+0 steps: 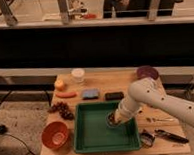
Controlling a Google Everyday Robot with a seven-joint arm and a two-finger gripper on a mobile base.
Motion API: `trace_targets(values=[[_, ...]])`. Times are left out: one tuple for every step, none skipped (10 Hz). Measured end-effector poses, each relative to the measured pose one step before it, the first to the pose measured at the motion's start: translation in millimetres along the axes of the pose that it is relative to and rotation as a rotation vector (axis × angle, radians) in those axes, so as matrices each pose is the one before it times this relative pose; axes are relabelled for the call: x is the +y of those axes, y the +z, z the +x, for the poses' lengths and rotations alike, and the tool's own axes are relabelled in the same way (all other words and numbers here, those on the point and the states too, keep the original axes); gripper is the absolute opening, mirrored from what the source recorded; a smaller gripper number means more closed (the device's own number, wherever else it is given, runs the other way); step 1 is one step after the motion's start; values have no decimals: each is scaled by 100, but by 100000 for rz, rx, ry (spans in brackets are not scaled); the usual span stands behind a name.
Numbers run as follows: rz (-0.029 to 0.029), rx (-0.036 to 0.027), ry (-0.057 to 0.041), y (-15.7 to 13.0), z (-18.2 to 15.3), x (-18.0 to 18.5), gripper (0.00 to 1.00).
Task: Stack cups into tray
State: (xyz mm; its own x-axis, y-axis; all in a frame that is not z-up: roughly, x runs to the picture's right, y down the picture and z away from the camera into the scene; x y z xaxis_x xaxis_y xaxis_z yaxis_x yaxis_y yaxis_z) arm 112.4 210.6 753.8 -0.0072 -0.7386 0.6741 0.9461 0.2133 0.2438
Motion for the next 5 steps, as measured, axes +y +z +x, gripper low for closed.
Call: trace_targets(values=[[239, 49, -23, 47, -294, -118, 26], [112, 48, 157, -6, -304, -22, 26], [141, 166, 219, 8, -248, 17, 26], [59, 112, 121, 17, -410, -9, 26], [160, 76, 106, -13, -345, -25, 26]])
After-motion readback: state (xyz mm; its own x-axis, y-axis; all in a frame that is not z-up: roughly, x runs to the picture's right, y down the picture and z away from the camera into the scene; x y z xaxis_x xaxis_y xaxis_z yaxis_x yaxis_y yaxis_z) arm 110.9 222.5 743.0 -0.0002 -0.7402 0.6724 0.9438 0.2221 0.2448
